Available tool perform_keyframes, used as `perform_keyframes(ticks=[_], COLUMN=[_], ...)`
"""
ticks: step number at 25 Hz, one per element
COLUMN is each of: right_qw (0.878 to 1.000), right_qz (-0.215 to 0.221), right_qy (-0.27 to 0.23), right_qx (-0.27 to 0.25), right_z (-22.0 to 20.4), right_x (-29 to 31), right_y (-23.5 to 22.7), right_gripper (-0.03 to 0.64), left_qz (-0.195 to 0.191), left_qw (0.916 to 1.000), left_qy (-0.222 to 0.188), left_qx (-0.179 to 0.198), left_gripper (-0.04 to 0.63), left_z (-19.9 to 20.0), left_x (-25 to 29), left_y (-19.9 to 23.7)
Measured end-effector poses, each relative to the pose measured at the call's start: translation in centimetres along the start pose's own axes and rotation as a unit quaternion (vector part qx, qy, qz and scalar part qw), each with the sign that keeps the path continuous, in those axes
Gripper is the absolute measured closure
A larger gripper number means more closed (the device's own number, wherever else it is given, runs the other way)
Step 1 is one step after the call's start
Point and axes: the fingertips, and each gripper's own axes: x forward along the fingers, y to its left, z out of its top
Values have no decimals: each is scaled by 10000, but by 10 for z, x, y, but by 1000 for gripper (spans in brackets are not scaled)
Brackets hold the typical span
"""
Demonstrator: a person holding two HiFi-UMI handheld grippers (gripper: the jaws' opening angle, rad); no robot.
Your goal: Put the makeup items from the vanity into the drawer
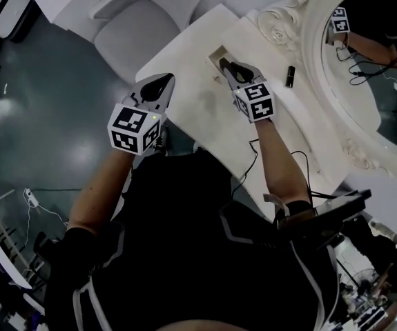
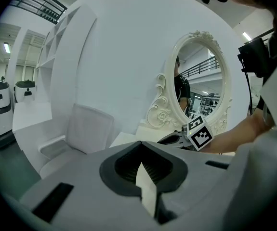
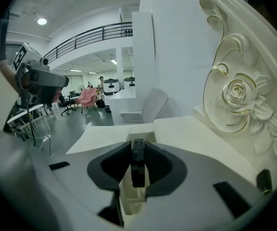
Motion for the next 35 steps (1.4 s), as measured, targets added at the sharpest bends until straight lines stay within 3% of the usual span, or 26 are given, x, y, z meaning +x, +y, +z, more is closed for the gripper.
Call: perform_keyframes(ticks=[16, 28, 35], right_qw=[9996, 9997, 9998], right_qz=[111, 33, -185], right_qy=[255, 228, 14], right_qx=[16, -12, 5], right_z=[-22, -14, 5], right_x=[6, 0, -24], right_y=[-1, -3, -7], right_gripper=[523, 479, 476], left_qz=[50, 54, -192], left_qw=[9999, 9999, 9998], left_qy=[144, 132, 35], left_qx=[-37, -31, 43], left_gripper=[592, 592, 592], left_z=[-7, -2, 10], left_x=[-3, -4, -2], left_y=[1, 4, -2])
